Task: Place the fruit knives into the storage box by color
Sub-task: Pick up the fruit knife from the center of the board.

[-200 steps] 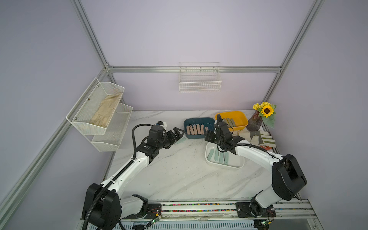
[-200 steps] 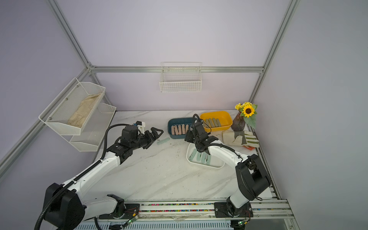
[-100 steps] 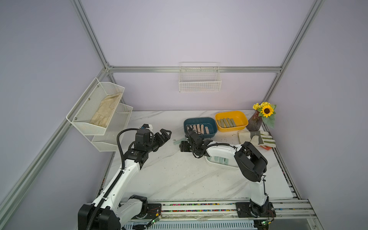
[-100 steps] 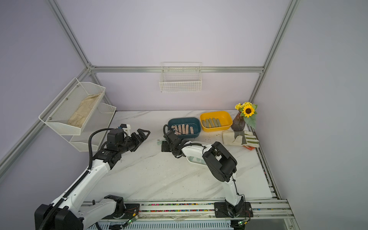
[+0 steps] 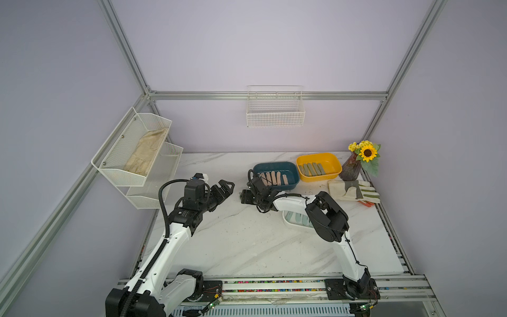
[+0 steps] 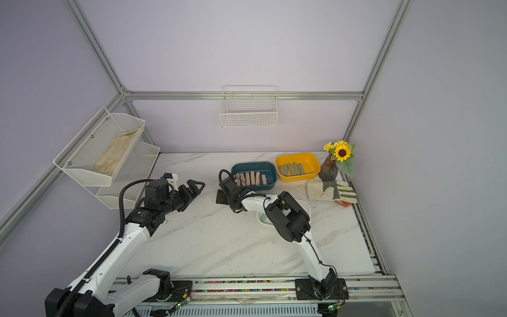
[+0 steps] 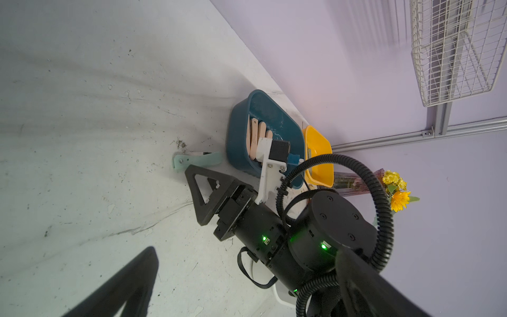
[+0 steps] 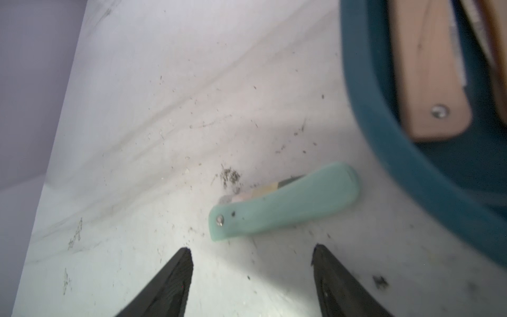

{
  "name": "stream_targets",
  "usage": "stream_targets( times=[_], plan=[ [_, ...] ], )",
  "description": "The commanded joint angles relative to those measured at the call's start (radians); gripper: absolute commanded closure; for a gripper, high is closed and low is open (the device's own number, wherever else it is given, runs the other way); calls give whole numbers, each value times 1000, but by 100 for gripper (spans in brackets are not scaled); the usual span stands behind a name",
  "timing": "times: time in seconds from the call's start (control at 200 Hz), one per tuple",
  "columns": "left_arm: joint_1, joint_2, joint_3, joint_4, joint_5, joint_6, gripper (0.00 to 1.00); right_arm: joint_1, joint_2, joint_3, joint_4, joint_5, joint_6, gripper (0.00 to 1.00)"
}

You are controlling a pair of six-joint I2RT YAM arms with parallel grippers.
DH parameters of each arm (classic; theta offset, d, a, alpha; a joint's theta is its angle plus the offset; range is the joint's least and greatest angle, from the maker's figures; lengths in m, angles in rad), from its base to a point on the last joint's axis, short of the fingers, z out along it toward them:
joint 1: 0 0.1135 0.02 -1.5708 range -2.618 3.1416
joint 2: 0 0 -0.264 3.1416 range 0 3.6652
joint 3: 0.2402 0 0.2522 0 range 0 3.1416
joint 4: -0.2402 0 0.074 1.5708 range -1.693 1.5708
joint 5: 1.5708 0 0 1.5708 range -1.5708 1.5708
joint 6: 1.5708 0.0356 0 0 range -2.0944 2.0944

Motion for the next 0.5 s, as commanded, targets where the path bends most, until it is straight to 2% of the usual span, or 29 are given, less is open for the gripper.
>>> stream_targets(
  times=[0.0,0.23,0.495],
  plan=[
    [9,-19,-38,14,9,26,0,0,80,85,-82,-3,1,28],
    [9,-23,-41,13,5,22,0,1,188,239,-153,-15,-65,29],
    [12,-22,-41,19,3,19,0,16,233,289,-202,11,-152,31]
  ],
)
